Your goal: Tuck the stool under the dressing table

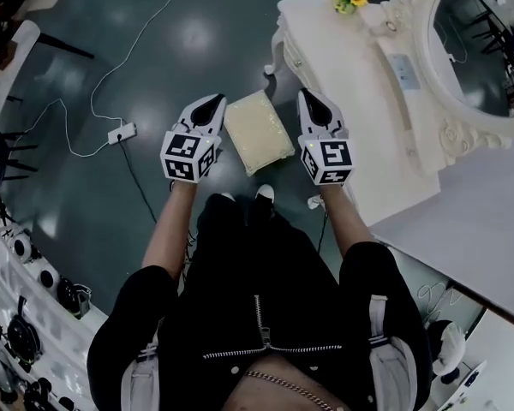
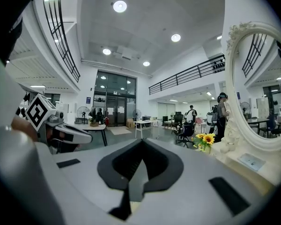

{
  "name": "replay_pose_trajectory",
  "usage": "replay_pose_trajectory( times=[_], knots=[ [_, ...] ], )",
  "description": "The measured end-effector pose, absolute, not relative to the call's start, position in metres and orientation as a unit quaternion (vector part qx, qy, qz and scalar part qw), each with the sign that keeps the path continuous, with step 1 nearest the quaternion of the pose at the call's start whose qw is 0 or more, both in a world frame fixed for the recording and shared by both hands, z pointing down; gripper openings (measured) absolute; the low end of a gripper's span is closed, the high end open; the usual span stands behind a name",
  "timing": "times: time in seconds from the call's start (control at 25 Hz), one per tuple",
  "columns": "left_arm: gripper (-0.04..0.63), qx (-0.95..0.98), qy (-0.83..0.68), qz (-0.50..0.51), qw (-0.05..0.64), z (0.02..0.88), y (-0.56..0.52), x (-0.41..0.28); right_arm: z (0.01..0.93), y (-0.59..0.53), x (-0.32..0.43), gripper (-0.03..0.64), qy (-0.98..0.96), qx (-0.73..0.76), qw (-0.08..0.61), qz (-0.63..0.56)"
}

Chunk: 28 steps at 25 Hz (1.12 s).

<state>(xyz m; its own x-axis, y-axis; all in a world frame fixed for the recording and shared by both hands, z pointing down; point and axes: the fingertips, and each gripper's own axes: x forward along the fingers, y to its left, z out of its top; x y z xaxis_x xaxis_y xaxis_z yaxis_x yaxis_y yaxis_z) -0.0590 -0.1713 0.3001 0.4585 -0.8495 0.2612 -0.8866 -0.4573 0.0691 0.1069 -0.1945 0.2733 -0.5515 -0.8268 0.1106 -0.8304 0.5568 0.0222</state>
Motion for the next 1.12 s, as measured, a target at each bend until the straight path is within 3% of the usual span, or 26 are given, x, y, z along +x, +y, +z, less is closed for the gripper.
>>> replay_pose_trajectory(
  times=[0.48,0.8,1.12],
  knots=[
    [0.021,0.856,-0.491,0.097,0.130,0.327,-0.224,-0.084,0.298,-0.242,0.075,0.006,-0.874,0.478,0.081,0.040],
    [0.021,0.845,-0.481,0.077,0.221,0.389,-0.239,-0.101,0.334,-0.260,0.056,0.006,-0.869,0.477,0.109,0.069],
    [0.021,0.809,-0.477,0.088,0.332,0.514,-0.227,-0.116,0.420,-0.260,0.051,0.006,-0.857,0.477,0.154,0.119]
  ],
)
